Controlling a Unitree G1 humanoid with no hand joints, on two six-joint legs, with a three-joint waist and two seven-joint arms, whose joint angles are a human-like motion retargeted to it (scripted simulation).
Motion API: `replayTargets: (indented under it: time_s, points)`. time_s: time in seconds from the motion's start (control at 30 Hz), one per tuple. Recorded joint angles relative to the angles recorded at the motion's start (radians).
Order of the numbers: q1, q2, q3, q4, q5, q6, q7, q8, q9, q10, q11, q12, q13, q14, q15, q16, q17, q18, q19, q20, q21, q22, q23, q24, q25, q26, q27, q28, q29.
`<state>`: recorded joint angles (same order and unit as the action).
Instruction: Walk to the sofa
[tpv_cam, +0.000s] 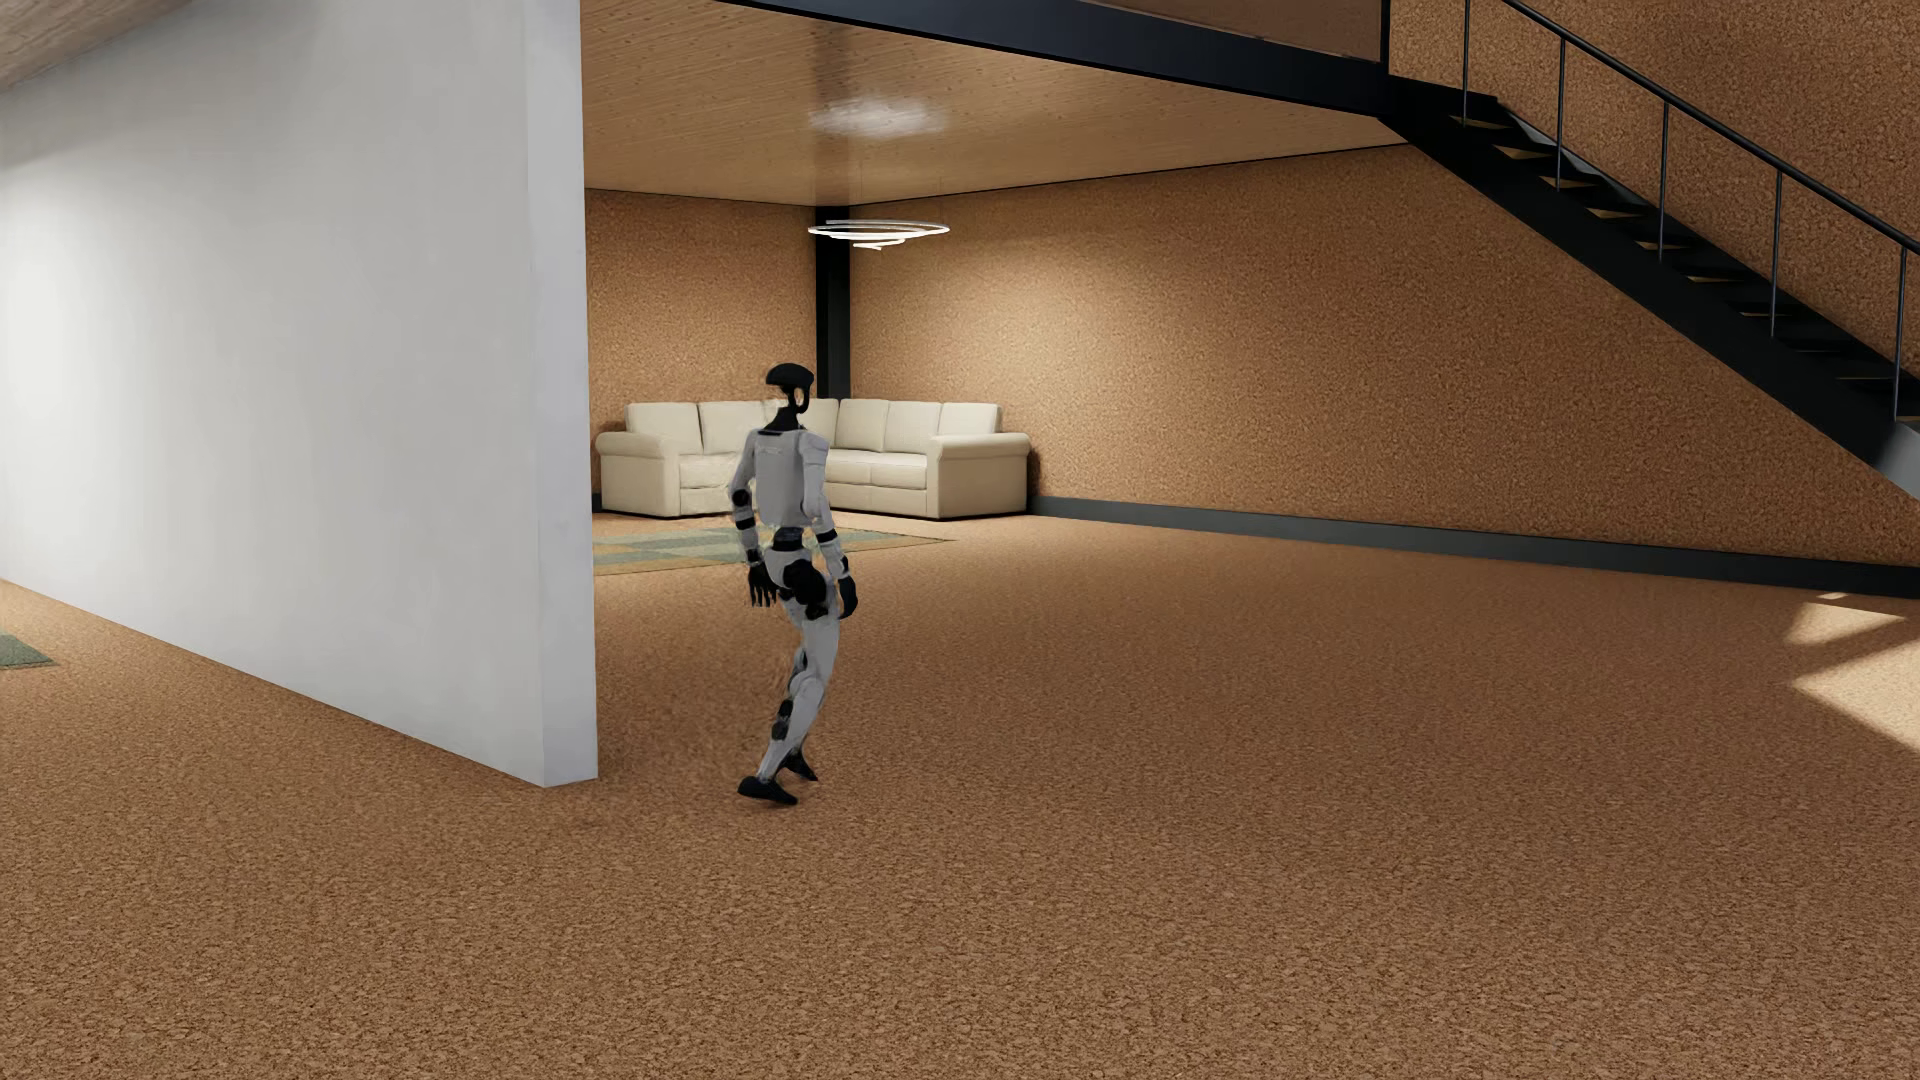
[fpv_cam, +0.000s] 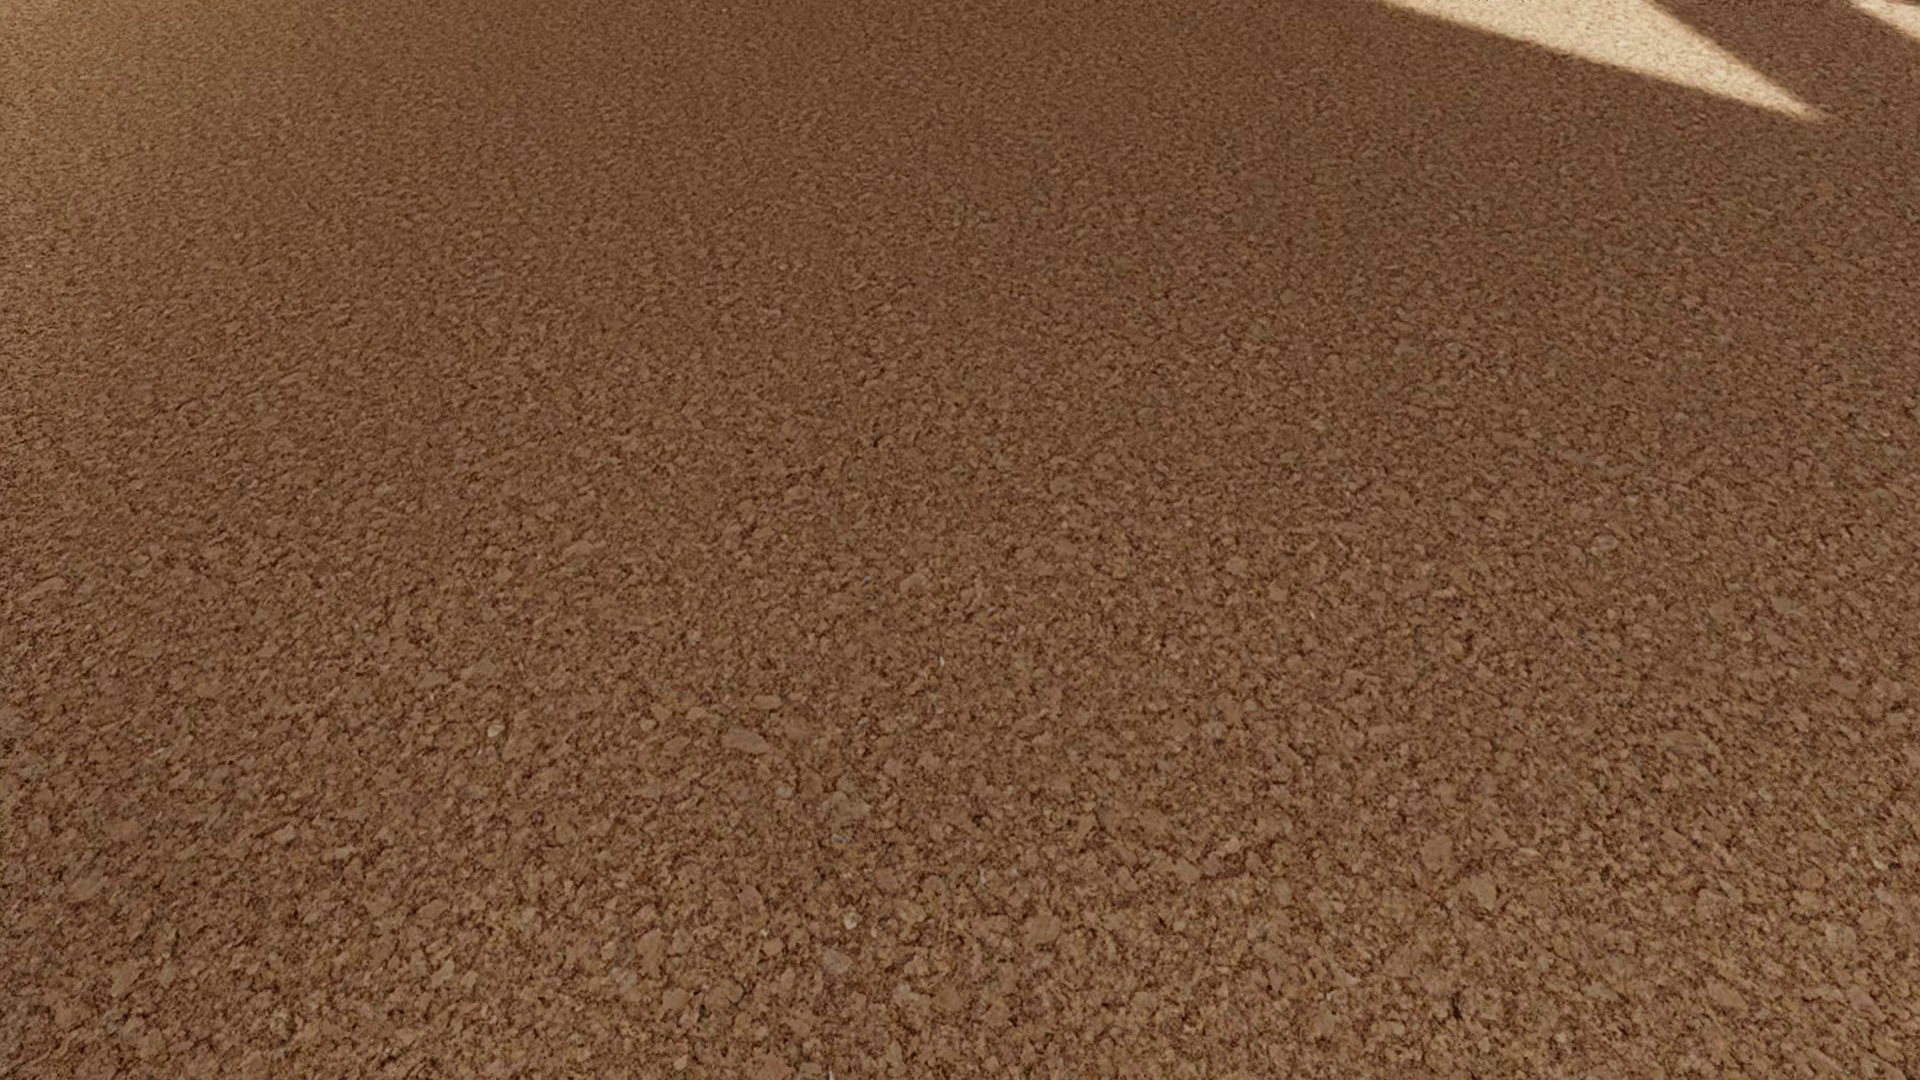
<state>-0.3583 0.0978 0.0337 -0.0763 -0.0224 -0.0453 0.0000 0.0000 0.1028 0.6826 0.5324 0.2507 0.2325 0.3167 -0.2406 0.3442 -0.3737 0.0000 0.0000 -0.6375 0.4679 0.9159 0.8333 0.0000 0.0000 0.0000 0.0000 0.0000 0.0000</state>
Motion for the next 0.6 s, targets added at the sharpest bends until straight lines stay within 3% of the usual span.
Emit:
replayTargets:
  time_s: [0.07,0.1,0.13,0.2,0.23,0.27,0.3,0.37,0.47,0.5,0.57,0.6]
  points:
    - [-0.038,0.088,0.038,-0.012,-0.015,-0.011,0.000,0.000,-0.016,-0.211,-0.009,0.030,-0.022,-0.433,-0.043,0.012,-0.021,0.000,0.000,-0.033,-0.059,0.021,-0.077,0.000,0.000,0.000,0.000,0.000,0.000]
    - [-0.062,0.121,0.051,-0.019,-0.019,-0.019,0.000,0.000,-0.020,-0.211,0.008,0.048,-0.019,-0.434,-0.049,0.028,-0.026,0.000,0.000,-0.061,-0.084,0.004,-0.090,0.000,0.000,0.000,0.000,0.000,0.000]
    - [-0.075,0.148,0.061,-0.033,-0.020,-0.024,0.000,0.000,-0.025,-0.169,0.046,0.066,-0.005,-0.296,-0.017,0.034,-0.024,0.000,0.000,-0.068,-0.111,0.006,-0.093,0.000,0.000,0.000,0.000,0.000,0.000]
    - [-0.047,0.065,0.035,-0.107,-0.085,-0.065,0.000,0.000,-0.043,-0.075,0.351,0.093,0.033,-0.118,0.234,0.033,-0.006,0.000,0.000,-0.067,-0.138,0.021,-0.050,0.000,0.000,0.000,0.000,0.000,0.000]
    - [0.000,-0.038,-0.003,-0.133,-0.097,-0.069,0.000,0.000,-0.041,-0.037,0.585,0.087,0.045,-0.139,0.284,0.032,-0.003,0.000,0.000,-0.076,-0.121,0.035,-0.010,0.000,0.000,0.000,0.000,0.000,0.000]
    - [0.087,-0.144,-0.027,-0.156,-0.120,-0.091,0.000,0.000,-0.020,-0.054,0.748,0.079,0.047,-0.204,0.162,0.039,0.002,0.000,0.000,-0.070,-0.104,0.018,0.017,0.000,0.000,0.000,0.000,0.000,0.000]
    - [0.194,-0.238,-0.061,-0.152,-0.112,-0.089,0.000,0.000,0.001,-0.098,0.783,0.061,0.043,-0.276,0.064,0.040,0.008,0.000,0.000,-0.068,-0.068,0.012,0.040,0.000,0.000,0.000,0.000,0.000,0.000]
    - [0.363,-0.361,-0.176,-0.132,-0.090,-0.059,0.000,0.000,0.014,-0.155,0.553,0.004,0.069,-0.402,-0.003,0.051,0.010,0.000,0.000,-0.062,-0.020,0.007,0.065,0.000,0.000,0.000,0.000,0.000,0.000]
    - [0.537,-0.495,-0.274,-0.101,-0.083,-0.007,0.000,0.000,-0.018,-0.246,0.027,-0.067,0.129,-0.612,0.084,0.061,-0.007,0.000,0.000,0.038,-0.058,-0.069,0.061,0.000,0.000,0.000,0.000,0.000,0.000]
    - [0.586,-0.534,-0.298,-0.087,-0.096,0.005,0.000,0.000,-0.030,-0.250,-0.025,-0.075,0.143,-0.653,0.109,0.069,-0.009,0.000,0.000,0.075,-0.072,-0.104,0.068,0.000,0.000,0.000,0.000,0.000,0.000]
    - [0.657,-0.572,-0.367,-0.070,-0.113,0.048,0.000,0.000,-0.038,-0.162,0.095,-0.085,0.172,-0.667,0.168,0.070,-0.024,0.000,0.000,0.088,-0.065,-0.127,0.087,0.000,0.000,0.000,0.000,0.000,0.000]
    - [0.633,-0.601,-0.383,-0.045,-0.088,0.082,0.000,0.000,-0.044,-0.021,0.210,-0.086,0.182,-0.536,0.202,0.064,-0.015,0.000,0.000,0.161,-0.109,-0.157,0.103,0.000,0.000,0.000,0.000,0.000,0.000]
